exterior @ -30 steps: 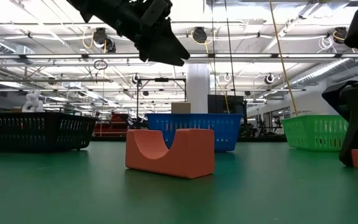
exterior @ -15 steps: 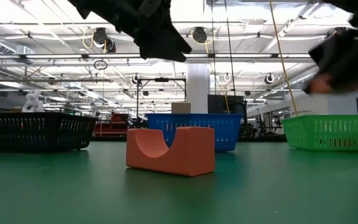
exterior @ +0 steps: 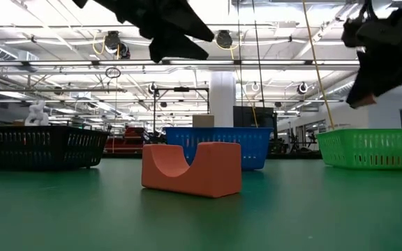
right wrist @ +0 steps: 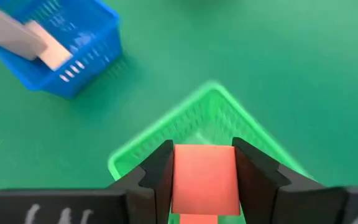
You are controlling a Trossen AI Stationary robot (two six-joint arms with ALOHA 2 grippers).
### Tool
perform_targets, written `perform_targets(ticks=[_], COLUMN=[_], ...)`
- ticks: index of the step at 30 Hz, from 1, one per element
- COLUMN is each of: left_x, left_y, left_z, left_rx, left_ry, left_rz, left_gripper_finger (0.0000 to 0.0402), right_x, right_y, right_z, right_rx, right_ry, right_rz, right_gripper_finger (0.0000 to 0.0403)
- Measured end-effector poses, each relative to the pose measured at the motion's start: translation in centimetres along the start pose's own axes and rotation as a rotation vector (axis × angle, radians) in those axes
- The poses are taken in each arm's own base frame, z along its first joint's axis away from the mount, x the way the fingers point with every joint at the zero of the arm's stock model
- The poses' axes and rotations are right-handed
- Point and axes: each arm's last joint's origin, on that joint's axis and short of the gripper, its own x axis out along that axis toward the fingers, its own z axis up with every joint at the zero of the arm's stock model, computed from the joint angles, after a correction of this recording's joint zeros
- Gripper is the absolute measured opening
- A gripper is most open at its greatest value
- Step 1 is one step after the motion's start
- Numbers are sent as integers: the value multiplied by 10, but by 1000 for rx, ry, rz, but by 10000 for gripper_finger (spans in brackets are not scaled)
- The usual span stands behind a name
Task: Sort & place blocks by color
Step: Put the right red block into the green bin, then put the brown block into the blue bin
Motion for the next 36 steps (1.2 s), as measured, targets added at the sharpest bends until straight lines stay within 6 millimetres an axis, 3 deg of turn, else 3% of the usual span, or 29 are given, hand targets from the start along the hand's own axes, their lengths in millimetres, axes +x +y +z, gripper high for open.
perform_targets(ticks=[7,14,24,30,36], left_x=[-6,-18,-64,-92,-100], left_y=[-21,-39,-88,-106,-98], left_z=[-20,-47,-101,-123,-127], left_rx=[-53,-49,-35,-295,-584], left_ry=[143,369,845,1031,1095], left_rz=[1,3,-106,79,366], left_gripper_finger=[230,230,230,230,230], right_x=[14,21,21,21,21], right_y=[-13,-15,-6,-2,4], right_z=[-13,-19,-16,-13,-8], right_rx=[86,81,68,110,140], right_ry=[108,107,77,56,21], right_rz=[-27,-25,56,90,152], right_gripper_finger=[134,149,230,269,274])
